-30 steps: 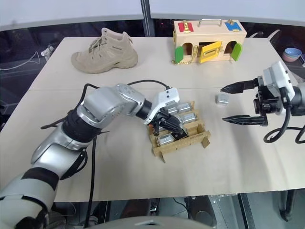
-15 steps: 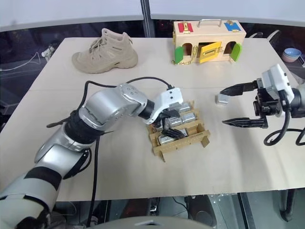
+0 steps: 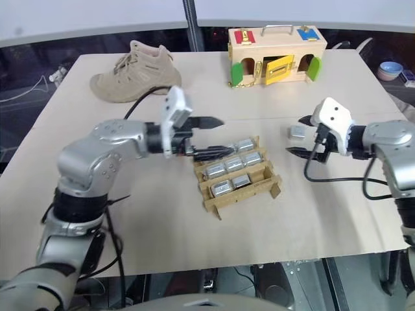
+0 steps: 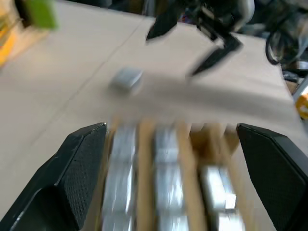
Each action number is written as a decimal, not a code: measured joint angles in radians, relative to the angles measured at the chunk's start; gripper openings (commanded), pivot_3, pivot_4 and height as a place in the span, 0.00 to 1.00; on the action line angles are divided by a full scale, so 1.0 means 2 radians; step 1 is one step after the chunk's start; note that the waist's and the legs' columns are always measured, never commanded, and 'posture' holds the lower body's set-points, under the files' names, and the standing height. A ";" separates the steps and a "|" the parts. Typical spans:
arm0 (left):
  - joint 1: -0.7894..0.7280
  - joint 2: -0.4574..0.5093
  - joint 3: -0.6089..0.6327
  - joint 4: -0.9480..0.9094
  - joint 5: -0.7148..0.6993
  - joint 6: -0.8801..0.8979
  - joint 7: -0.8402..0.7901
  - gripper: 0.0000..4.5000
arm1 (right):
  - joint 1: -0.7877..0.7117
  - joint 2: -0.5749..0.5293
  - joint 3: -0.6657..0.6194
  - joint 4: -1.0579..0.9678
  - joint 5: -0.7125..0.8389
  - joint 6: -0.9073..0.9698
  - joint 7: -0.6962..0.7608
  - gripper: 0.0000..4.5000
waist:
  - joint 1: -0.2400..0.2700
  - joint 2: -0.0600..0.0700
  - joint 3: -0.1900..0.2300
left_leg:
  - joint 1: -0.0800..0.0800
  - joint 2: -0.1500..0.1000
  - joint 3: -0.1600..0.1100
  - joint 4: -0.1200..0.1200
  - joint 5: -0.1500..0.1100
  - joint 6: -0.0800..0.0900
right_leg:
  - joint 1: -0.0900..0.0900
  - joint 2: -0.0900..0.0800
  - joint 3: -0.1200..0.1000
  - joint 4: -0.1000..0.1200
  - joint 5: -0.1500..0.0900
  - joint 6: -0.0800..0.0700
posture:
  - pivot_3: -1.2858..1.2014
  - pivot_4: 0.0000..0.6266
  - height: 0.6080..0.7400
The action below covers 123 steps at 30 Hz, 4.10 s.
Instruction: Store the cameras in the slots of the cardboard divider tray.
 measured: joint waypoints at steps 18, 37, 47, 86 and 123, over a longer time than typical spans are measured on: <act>0.148 0.057 0.134 -0.017 -0.074 -0.117 -0.069 0.99 | -0.047 0.215 -0.080 0.012 -0.072 0.298 -0.337 1.00 | 0.004 0.000 0.000 | -0.001 -0.001 -0.002 0.000 -0.001 0.001 | 0.000 -0.001 -0.002 0.000 0.000 0.000 | 0.52 0.24 1.00; 0.149 0.059 0.127 -0.039 -0.099 -0.107 -0.029 1.00 | -0.079 0.268 -0.115 0.103 -0.048 0.253 -0.376 0.88 | -0.002 0.000 0.000 | -0.001 0.000 -0.001 -0.001 -0.001 0.001 | 0.000 -0.001 -0.002 0.000 0.000 0.000 | 0.52 0.24 1.00; 0.142 0.060 0.125 -0.058 -0.115 -0.070 0.020 1.00 | -0.066 0.248 -0.090 0.093 -0.048 0.239 -0.354 0.42 | -0.001 0.000 0.000 | -0.001 0.000 -0.002 -0.001 -0.001 0.001 | 0.000 -0.001 -0.002 0.000 0.000 0.000 | 0.52 0.24 1.00; -0.095 -0.039 0.097 0.120 -0.463 0.292 0.353 0.15 | -0.017 0.075 0.072 -0.224 -0.032 -0.125 0.057 0.42 | 0.003 -0.002 0.000 | 0.001 -0.002 -0.003 -0.001 0.000 0.000 | 0.002 -0.003 -0.004 0.000 0.000 0.001 | 0.52 0.24 1.00; -0.302 -0.150 -0.263 0.243 -0.016 0.188 0.073 0.15 | 0.025 -0.084 -0.100 -0.002 0.177 -0.111 0.320 0.98 | 0.003 -0.001 0.001 | 0.000 -0.002 -0.003 -0.001 -0.001 0.001 | 0.003 -0.002 -0.003 -0.004 -0.001 0.002 | 0.52 0.24 1.00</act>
